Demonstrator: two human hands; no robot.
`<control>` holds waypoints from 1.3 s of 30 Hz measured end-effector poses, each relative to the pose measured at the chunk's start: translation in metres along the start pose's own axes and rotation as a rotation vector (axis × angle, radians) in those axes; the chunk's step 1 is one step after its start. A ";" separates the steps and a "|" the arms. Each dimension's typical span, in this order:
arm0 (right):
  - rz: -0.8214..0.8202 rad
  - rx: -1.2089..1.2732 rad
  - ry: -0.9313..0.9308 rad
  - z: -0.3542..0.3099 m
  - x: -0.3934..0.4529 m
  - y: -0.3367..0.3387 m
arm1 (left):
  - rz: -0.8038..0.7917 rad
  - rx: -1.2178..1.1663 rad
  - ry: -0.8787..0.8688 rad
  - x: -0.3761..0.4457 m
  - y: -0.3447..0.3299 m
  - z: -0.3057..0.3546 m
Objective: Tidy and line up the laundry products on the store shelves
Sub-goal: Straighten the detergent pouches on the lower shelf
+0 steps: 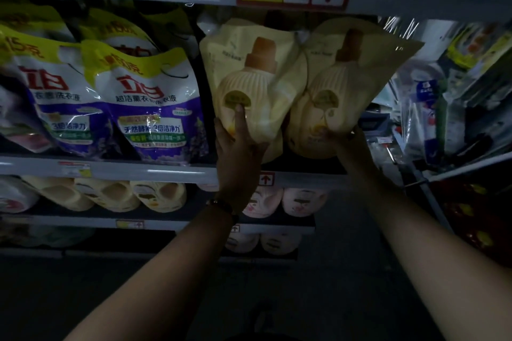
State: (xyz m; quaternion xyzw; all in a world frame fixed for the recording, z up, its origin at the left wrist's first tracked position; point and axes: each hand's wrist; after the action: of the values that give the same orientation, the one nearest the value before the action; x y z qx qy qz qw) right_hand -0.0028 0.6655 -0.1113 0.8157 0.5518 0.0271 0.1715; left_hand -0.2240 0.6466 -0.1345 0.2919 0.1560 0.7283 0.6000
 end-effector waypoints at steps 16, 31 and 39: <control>-0.017 -0.053 0.174 0.015 0.020 0.022 | 0.033 0.039 0.011 0.001 0.009 0.002; -0.288 -0.346 0.319 0.021 -0.060 -0.008 | 0.260 0.182 -0.506 -0.005 0.018 0.074; -0.382 -0.292 0.092 -0.020 -0.025 -0.085 | 0.272 0.331 -0.577 0.063 0.035 0.116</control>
State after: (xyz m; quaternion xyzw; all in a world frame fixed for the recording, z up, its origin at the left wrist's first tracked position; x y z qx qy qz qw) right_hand -0.0927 0.6764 -0.1152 0.6609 0.6935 0.1109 0.2645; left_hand -0.1872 0.6856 -0.0087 0.5968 0.0561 0.6540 0.4615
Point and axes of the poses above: each hand's wrist, its own x-axis towards the middle knuckle, its own y-axis out of the back of the hand, z = x × y, and after that the axes turned 5 degrees about -x, right-handed
